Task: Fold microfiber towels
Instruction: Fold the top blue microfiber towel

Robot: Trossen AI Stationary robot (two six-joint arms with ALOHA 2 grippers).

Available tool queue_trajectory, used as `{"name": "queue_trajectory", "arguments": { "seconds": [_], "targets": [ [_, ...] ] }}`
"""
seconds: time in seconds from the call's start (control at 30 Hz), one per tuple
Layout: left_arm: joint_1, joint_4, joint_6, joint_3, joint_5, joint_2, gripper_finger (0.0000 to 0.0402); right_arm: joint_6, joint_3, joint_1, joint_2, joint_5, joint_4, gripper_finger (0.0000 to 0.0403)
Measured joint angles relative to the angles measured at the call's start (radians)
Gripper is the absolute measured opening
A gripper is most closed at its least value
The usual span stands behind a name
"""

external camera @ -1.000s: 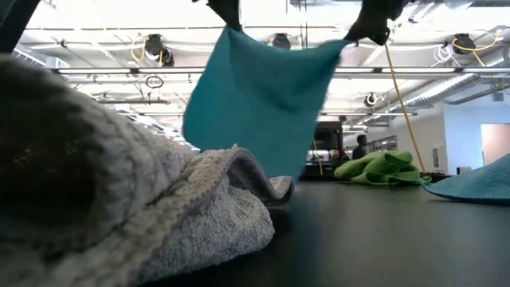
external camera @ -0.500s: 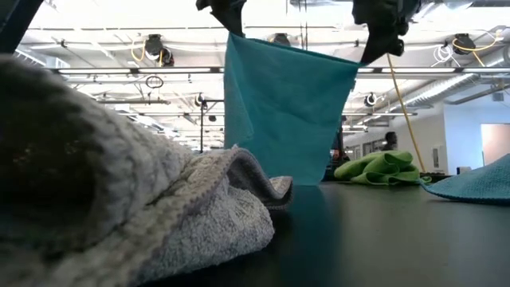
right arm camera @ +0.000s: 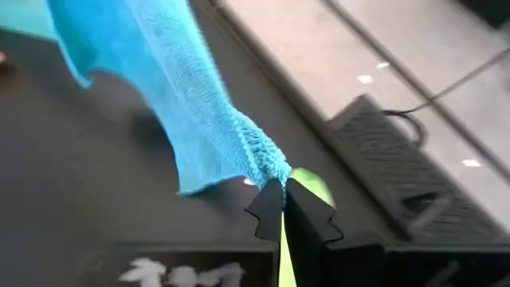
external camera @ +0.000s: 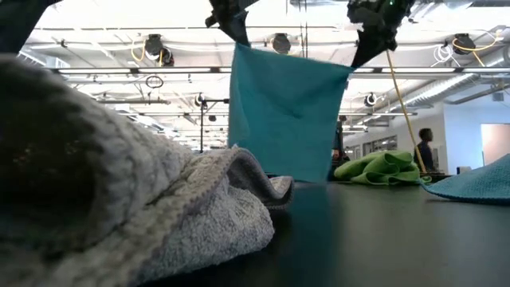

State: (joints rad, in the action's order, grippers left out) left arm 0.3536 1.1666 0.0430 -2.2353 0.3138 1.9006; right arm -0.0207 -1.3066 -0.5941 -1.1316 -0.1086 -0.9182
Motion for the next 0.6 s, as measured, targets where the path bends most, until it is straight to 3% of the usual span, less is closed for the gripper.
{"name": "queue_trajectory", "arguments": {
  "seconds": [0.27, 0.47, 0.6],
  "targets": [
    [0.09, 0.007, 0.077, 0.0, -0.226, 0.0, 0.0, -0.052, -0.131, -0.037, 0.0, 0.004, -0.037, 0.0],
    [0.11, 0.0, 0.115, 0.029, -0.25, 0.009, 0.0, -0.052, -0.162, -0.046, -0.002, 0.006, -0.083, 0.0],
    [0.117, -0.022, 0.126, 0.115, -0.278, 0.01, 0.0, -0.044, -0.162, -0.046, -0.014, 0.01, -0.111, 0.0]
  ]
}}
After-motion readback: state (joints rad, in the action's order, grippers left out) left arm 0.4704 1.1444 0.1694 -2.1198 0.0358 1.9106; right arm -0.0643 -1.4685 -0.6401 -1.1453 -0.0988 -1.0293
